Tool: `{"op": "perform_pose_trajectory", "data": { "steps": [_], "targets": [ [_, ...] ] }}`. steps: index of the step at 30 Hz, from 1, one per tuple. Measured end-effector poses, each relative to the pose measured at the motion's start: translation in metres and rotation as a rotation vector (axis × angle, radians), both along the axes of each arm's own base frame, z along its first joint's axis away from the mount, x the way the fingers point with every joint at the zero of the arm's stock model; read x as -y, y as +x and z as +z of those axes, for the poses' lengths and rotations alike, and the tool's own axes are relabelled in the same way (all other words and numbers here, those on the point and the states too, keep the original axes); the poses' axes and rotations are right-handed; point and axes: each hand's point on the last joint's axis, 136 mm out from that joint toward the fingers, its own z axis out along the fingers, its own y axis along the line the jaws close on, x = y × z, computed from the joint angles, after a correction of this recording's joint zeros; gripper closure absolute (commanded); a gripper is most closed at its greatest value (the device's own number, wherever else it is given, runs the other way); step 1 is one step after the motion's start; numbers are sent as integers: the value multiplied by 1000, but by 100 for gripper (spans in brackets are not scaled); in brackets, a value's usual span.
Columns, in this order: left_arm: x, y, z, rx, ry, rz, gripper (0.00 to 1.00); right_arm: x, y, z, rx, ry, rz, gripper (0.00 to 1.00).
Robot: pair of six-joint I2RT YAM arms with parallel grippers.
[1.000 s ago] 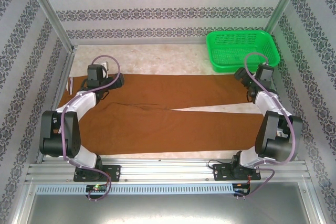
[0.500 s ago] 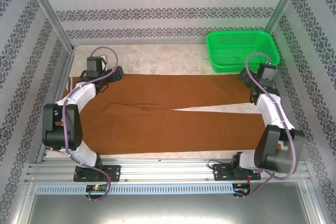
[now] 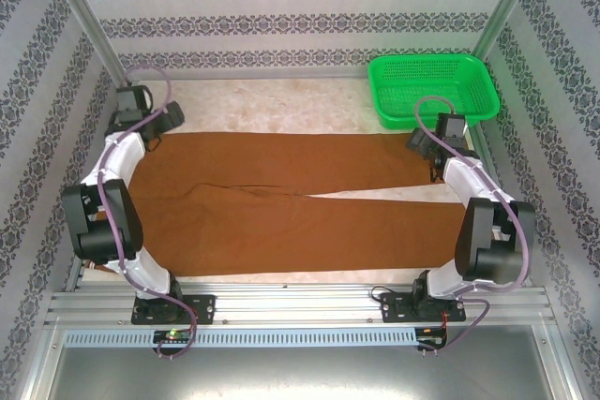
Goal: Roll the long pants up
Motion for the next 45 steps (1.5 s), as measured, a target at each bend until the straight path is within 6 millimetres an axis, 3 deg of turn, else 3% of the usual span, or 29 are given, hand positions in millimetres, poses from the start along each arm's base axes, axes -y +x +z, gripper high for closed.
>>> {"op": "perform_pose_trajectory", "data": {
  "steps": [2, 5, 10, 13, 16, 27, 32, 40, 42, 45],
  "targets": [
    [-20, 3, -1, 4, -10, 48, 4, 0, 0, -5, -12, 2, 0, 2],
    [-42, -1, -24, -42, -34, 106, 3, 0, 0, -7, -18, 4, -1, 2],
    [-54, -5, -81, -170, -86, 159, 3, -1, 0, -10, -25, 16, -6, 2],
    [-58, -9, -100, -210, -108, 181, 3, -2, 0, -11, -23, 28, -12, 2],
    [-67, -10, -106, -225, -117, 214, 3, -4, 0, -11, -24, 32, -10, 2],
    [-105, 15, -106, -193, -153, 302, 4, -8, -5, -15, -51, 34, -3, 2],
    [-122, 8, -116, -212, -170, 341, 4, -8, -5, -15, -51, 35, -3, 2],
    [-128, 31, -135, -250, -231, 301, 6, -8, -6, -25, -77, 38, -3, 2],
    [-127, 39, -132, -240, -246, 284, 17, -8, -6, -25, -79, 38, -3, 2],
    [-126, 41, -136, -251, -252, 260, 56, -8, -5, -26, -83, 40, -6, 2]
  ]
}}
